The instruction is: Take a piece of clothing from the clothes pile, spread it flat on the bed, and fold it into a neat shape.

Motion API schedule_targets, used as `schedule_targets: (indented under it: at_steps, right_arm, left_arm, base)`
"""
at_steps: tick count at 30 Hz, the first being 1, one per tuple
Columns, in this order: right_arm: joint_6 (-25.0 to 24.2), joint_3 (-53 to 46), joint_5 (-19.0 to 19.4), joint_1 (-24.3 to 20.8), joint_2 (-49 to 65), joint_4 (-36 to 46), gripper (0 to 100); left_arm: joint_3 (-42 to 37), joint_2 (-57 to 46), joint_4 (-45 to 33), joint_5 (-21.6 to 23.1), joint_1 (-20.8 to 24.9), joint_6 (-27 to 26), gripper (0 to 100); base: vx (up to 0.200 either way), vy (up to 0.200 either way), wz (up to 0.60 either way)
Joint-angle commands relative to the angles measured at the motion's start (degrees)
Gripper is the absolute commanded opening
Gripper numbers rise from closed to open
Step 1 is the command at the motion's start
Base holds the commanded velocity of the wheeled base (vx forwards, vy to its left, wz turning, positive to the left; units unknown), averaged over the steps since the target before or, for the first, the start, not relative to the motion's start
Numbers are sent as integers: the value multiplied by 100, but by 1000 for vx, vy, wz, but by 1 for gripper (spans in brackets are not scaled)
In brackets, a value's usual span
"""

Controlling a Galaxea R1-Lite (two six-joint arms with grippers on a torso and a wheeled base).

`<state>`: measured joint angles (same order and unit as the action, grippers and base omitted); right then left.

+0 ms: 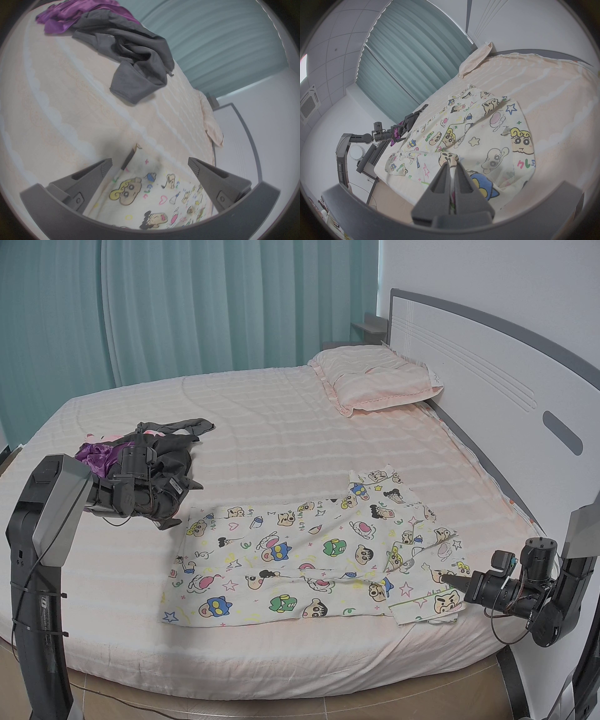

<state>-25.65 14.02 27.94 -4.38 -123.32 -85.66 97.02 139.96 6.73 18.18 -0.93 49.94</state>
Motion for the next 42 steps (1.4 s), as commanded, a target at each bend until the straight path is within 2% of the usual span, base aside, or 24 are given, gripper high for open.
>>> schedule_targets:
  at_steps: [1,6,18,22,23,30,39,41,42]
  right_arm:
    - [7,-4,1,-2,1,-3,0]
    - [7,-4,10,-11,-8,-3,0]
    - [7,-4,1,-19,-8,6,0]
    - [7,-4,1,-19,-8,6,0]
    - [7,-4,1,-19,-8,-3,0]
    - [7,-4,1,-19,-17,-3,0]
    - [7,4,1,-19,1,-3,0]
    - [7,22,-8,16,54,-12,0]
    - [-2,31,-34,60,124,-117,0]
  left_arm:
    - [-412,-329,21,125,75,-503,100]
    - [-571,-329,48,98,172,-881,100]
    - [-826,-320,426,81,277,-934,100]
    - [-861,-320,417,54,277,-1127,100]
    - [-887,-320,426,46,277,-1180,0]
    - [-940,-285,443,-148,260,-1391,0]
    - [-949,-417,461,-200,242,-1338,0]
    - [-993,-531,443,-200,224,-1224,0]
    - [-1116,-716,452,-200,224,-916,0]
  base:
    - [0,0,0]
    - [0,0,0]
    - [0,0,0]
    - [0,0,0]
    - [0,0,0]
    - [0,0,0]
    - [0,0,0]
    - [0,0,0]
    - [0,0,0]
